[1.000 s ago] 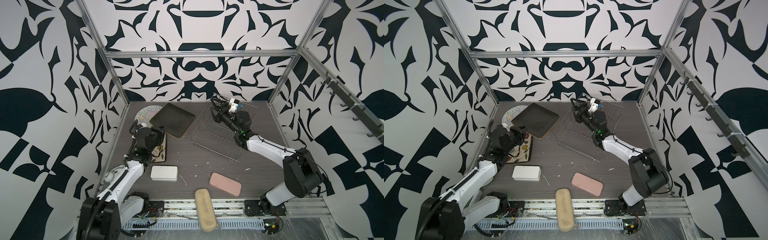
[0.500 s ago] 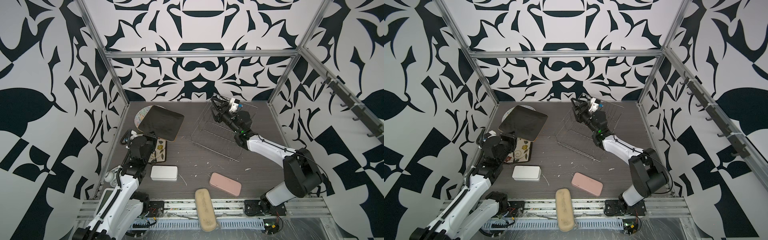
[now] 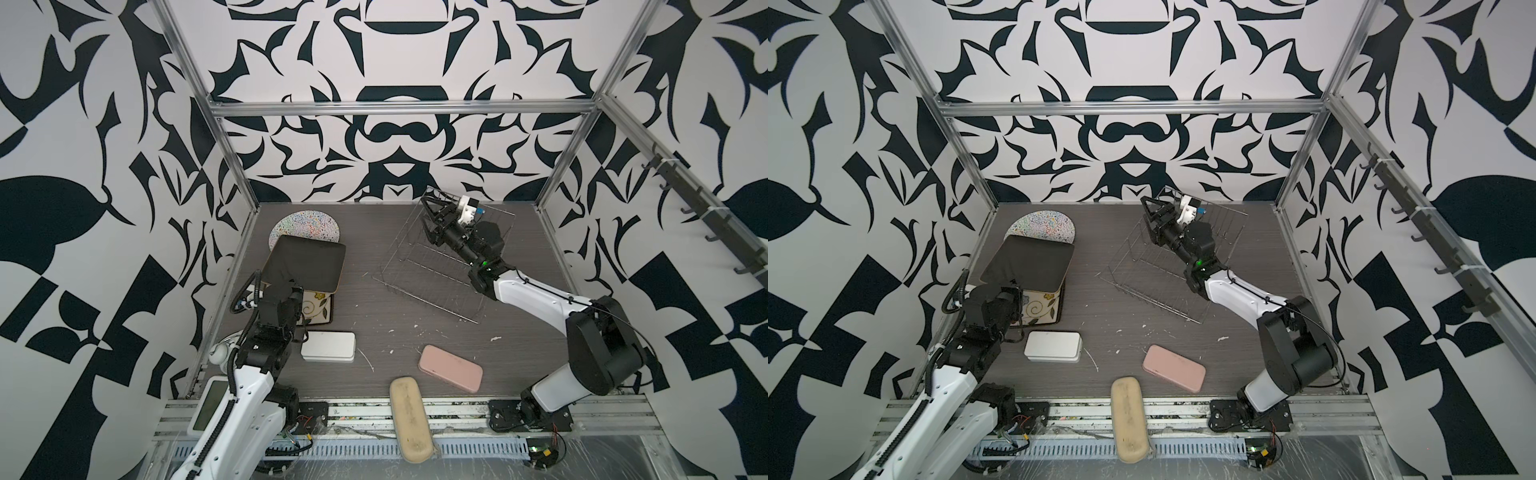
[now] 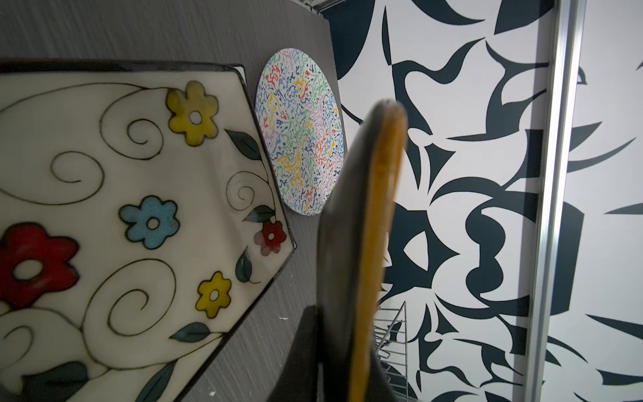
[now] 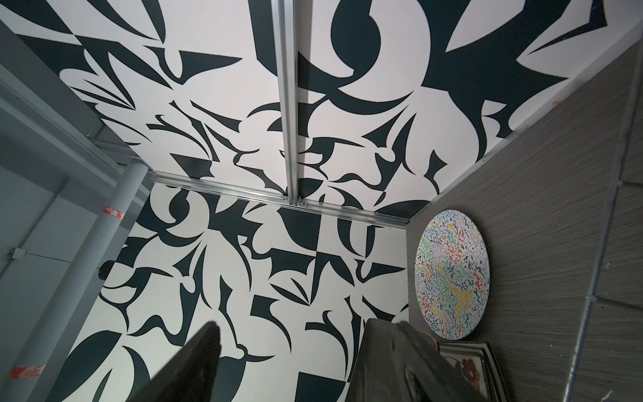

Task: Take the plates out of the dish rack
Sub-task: 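Carry the black plate over the plate stack with the left gripper while the right withdraws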

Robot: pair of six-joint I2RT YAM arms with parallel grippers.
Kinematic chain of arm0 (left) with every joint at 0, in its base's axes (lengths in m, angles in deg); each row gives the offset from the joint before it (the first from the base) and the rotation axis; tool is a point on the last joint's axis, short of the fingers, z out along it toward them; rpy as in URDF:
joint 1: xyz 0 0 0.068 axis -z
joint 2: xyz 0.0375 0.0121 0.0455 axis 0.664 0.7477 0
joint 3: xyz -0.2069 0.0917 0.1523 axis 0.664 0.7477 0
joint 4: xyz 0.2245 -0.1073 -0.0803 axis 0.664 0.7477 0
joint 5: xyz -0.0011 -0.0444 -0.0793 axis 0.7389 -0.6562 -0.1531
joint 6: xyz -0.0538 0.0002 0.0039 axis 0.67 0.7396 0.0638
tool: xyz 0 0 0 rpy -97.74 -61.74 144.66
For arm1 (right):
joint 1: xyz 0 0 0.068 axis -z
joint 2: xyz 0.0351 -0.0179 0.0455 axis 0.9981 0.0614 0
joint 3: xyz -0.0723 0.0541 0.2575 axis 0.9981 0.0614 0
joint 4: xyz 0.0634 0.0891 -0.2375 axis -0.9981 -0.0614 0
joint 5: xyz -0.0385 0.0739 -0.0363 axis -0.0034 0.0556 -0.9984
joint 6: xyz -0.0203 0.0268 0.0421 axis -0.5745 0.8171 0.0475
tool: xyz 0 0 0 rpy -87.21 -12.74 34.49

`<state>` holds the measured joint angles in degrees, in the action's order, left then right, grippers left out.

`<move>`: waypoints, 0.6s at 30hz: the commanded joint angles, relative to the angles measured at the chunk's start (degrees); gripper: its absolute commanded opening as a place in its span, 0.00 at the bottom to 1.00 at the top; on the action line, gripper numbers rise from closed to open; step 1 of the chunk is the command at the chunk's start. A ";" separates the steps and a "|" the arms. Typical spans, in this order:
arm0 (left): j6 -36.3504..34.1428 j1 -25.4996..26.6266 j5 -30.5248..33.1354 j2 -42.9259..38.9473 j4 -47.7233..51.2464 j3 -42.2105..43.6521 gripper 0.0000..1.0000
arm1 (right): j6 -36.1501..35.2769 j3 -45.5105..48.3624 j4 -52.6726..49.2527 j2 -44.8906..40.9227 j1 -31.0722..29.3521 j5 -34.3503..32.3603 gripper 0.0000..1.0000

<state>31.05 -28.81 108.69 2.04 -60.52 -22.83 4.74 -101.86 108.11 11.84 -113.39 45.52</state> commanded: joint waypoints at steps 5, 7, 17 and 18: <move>4.85 -0.14 5.46 -3.24 -1.71 -1.18 0.00 | -1.26 -0.64 3.48 -0.57 0.27 1.06 0.81; 4.85 -0.14 5.99 -3.33 -1.24 -1.06 0.00 | -1.24 -0.66 3.48 -0.55 0.25 1.14 0.81; 5.11 -0.14 8.14 -3.49 0.03 0.18 0.00 | -1.16 -1.19 1.91 -0.29 0.21 2.16 0.81; 5.03 -0.14 8.37 -3.60 0.11 0.31 0.00 | -1.37 -1.57 1.01 -0.26 0.21 2.49 0.81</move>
<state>34.74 -28.81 113.89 0.70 -52.82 -21.30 4.69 -101.88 107.79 11.86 -113.28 46.40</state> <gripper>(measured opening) 0.136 0.809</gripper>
